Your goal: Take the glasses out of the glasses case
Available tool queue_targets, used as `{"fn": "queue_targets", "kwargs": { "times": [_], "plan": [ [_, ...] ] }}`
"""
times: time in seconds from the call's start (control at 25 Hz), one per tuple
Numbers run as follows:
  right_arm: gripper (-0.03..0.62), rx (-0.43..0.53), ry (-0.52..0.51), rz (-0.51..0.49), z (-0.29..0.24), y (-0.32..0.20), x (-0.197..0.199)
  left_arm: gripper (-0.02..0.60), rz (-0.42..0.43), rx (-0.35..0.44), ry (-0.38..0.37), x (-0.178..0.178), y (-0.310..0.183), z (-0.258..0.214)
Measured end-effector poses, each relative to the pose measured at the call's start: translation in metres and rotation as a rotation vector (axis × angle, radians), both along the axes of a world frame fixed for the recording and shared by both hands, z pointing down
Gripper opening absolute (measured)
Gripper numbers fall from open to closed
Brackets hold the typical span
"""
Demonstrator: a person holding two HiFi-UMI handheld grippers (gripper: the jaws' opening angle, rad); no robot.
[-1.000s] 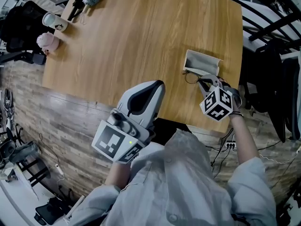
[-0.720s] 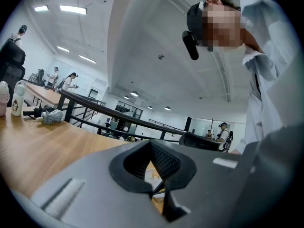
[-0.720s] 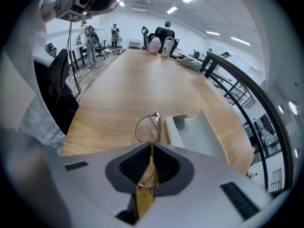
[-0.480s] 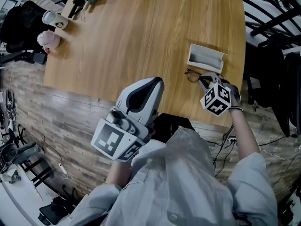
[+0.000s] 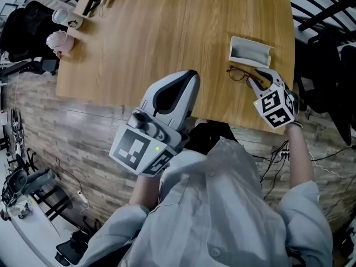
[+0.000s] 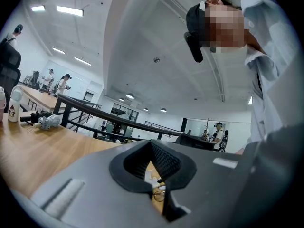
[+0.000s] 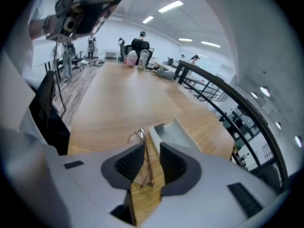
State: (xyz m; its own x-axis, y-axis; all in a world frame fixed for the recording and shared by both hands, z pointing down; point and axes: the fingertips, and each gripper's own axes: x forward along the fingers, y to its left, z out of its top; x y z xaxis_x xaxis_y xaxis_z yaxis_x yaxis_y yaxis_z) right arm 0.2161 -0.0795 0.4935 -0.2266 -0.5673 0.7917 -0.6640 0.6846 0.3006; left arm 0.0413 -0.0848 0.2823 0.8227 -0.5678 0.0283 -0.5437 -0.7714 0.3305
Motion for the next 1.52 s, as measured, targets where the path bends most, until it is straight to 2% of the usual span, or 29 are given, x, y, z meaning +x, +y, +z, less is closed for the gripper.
{"fn": "queue_targets", "kwargs": {
  "times": [0.2, 0.32, 0.64, 0.84, 1.12, 1.52],
  "plan": [
    [0.086, 0.190, -0.247, 0.251, -0.069, 0.001, 0.001, 0.003, 0.055, 0.025, -0.006, -0.002, 0.006, -0.007],
    [0.084, 0.298, -0.350, 0.355, -0.109, 0.012, 0.001, 0.003, 0.106, 0.051, -0.006, 0.002, 0.012, -0.014],
    [0.051, 0.440, -0.398, 0.595, -0.156, 0.062, 0.010, 0.003, 0.197, 0.080, 0.025, 0.012, 0.017, -0.026],
    [0.021, 0.528, -0.409, 0.725, -0.176, 0.086, 0.024, 0.003, 0.242, 0.071, 0.036, 0.019, 0.015, -0.025],
    [0.008, 0.582, -0.388, 0.777, -0.190, 0.097, 0.032, 0.003, 0.272, 0.051, 0.037, 0.032, 0.006, -0.021],
    [0.002, 0.627, -0.407, 0.714, -0.218, 0.091, 0.042, 0.003, 0.301, 0.099, 0.051, 0.066, 0.007, -0.043]
  ]
}}
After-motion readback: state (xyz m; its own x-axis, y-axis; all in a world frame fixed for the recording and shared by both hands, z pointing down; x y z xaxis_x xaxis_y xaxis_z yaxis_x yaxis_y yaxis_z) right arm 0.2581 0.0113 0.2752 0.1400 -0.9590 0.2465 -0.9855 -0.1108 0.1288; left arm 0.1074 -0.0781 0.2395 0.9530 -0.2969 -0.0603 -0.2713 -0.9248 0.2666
